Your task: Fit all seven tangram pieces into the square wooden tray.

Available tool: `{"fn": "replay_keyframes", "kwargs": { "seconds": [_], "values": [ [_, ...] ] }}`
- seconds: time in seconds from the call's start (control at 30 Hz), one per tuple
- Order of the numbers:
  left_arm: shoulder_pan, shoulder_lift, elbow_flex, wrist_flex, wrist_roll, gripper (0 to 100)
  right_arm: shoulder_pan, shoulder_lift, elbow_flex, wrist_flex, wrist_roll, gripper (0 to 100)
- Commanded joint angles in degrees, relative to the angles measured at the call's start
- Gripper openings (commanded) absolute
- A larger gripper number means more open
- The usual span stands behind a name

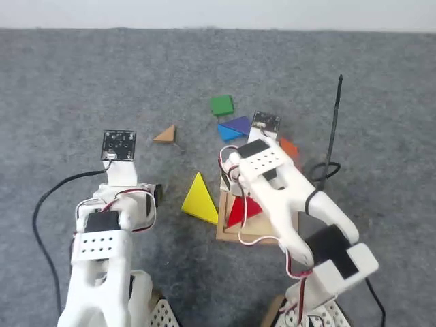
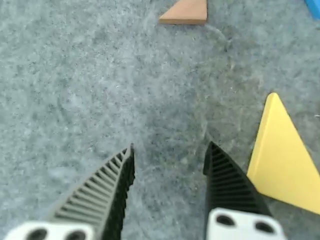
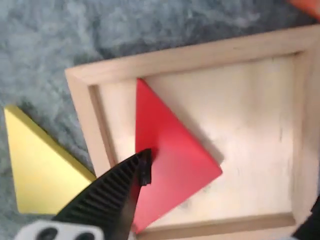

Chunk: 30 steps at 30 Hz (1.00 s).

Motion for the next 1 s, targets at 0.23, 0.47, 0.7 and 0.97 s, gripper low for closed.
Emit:
{"fn": "replay_keyframes", "kwargs": {
  "seconds": [0.23,0.47,0.7,0.97],
  "values": [
    [-0.35,-0.97,-0.40,-1.23,-0.44,22,-1.80,4.00,-5.10,-0.84,-2.11,37.3],
    [-0.35,-0.97,-0.40,-1.23,-0.44,22,-2.77,8.04,-5.63,-1.45,-2.20,36.8],
    [-0.35,-0.97,-0.40,-1.23,-0.53,22,-2.59,9.80,-6.07,0.40,-2.20,34.0],
    [-0.35,-0.97,-0.31,-1.23,-0.53,22,0.13,10.15,-6.42,1.63,-1.67,14.2]
  ]
}}
